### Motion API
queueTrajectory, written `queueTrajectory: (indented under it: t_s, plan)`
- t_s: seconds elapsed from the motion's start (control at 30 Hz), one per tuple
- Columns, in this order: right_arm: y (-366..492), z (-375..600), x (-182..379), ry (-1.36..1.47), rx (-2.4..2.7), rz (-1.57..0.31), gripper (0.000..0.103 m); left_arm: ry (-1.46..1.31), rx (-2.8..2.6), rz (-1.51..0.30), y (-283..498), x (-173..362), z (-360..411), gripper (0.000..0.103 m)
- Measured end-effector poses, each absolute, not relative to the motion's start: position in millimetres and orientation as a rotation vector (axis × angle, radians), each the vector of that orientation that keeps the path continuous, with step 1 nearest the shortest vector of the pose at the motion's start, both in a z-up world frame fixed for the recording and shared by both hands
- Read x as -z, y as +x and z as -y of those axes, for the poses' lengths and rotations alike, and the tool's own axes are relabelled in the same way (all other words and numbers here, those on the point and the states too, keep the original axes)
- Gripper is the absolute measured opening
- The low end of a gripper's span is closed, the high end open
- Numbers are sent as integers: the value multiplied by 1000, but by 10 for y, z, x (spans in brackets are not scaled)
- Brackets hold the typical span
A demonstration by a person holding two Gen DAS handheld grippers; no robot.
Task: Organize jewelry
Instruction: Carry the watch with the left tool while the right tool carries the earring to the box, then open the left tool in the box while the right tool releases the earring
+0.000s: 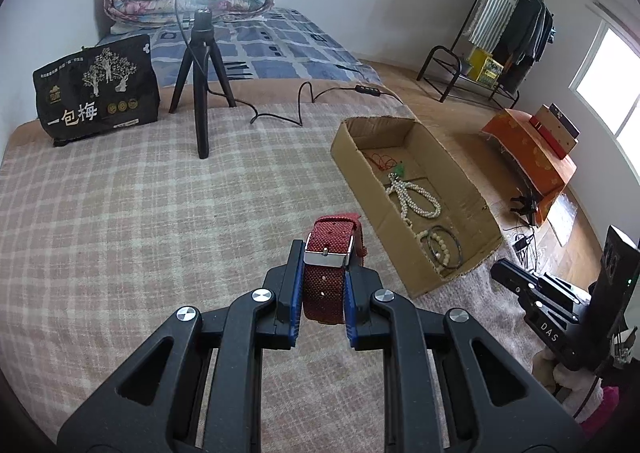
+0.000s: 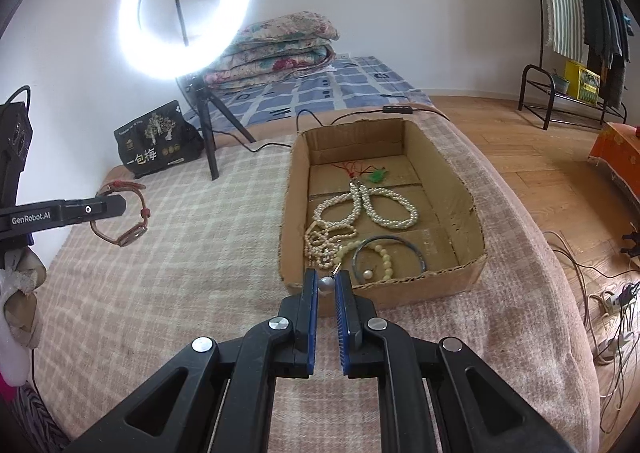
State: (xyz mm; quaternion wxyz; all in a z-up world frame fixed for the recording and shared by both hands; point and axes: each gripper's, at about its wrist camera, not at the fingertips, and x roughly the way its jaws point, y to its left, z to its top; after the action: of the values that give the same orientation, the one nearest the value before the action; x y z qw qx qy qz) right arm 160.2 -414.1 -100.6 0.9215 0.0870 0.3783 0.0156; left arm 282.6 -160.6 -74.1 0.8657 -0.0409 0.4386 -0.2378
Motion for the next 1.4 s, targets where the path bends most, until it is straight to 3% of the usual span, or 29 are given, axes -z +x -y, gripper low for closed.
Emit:
queueTrajectory:
  t_s: [0.77, 1.4]
  plan:
    - [2228, 4539, 1115, 146, -1, -782, 6, -39, 549, -861, 3692, 661, 2680, 16]
    - [2522, 4827, 1331, 191, 42, -838, 6, 34, 523, -909, 4081, 1021, 3217, 16]
